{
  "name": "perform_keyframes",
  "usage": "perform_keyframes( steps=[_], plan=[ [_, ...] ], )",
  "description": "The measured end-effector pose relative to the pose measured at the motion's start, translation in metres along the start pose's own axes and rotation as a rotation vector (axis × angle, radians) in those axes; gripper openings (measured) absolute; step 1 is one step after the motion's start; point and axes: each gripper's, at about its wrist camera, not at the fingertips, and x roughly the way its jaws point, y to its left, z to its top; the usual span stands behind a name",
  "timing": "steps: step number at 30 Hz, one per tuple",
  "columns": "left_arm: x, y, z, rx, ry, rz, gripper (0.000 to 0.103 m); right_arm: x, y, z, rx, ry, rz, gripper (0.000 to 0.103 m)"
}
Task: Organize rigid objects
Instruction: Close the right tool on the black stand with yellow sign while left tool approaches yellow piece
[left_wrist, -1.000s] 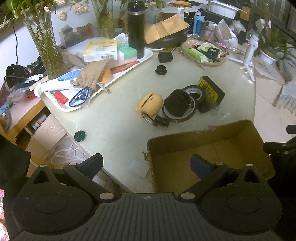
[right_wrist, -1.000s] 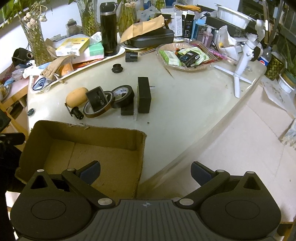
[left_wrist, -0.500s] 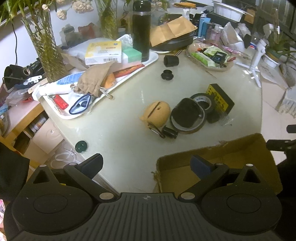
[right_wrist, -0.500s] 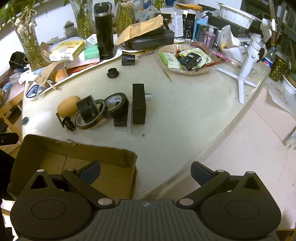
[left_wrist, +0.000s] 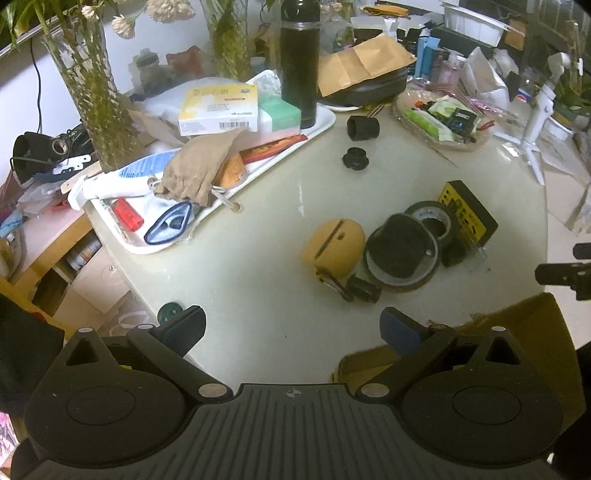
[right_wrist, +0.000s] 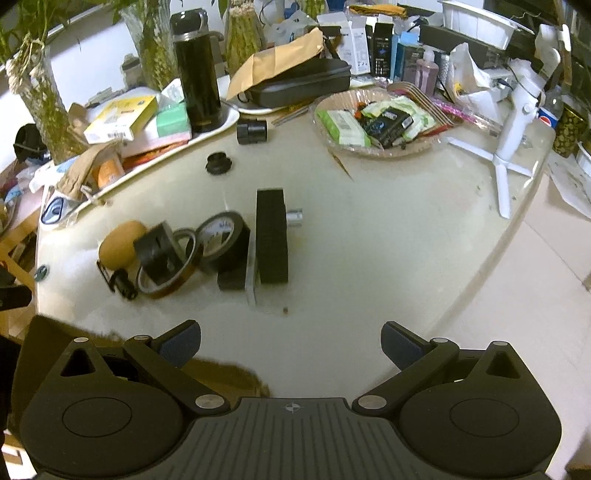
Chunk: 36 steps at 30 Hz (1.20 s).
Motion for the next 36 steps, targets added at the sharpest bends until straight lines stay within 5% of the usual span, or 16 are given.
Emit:
perform_keyframes(
  steps=[12, 29, 32, 34, 36],
  plan=[
    [0.019, -0.003, 0.004, 0.063, -0.021, -0.049, 0.103, 0.030, -0.001, 0.031, -0.005, -0.023, 0.019, 0.103],
    [0.017, -0.007, 0.007, 0.112, -0.057, -0.020, 0.103, 0.077, -0.003, 0.076, 0.024, 0.042, 0.135, 0.103],
    [0.017, -0.005, 0.006, 0.106, -0.068, -0.024, 0.103, 0.083, -0.003, 0.080, 0.027, 0.034, 0.103, 0.103],
    [0.017, -0.003, 0.006, 0.098, -0.073, -0.038, 0.103, 0.088, -0.003, 0.081, 0.028, 0.029, 0.099, 0.099],
    [0.017, -0.002, 0.005, 0.090, -0.075, -0.046, 0.103, 0.095, -0.004, 0.082, 0.035, 0.041, 0.105, 0.079]
  ],
)
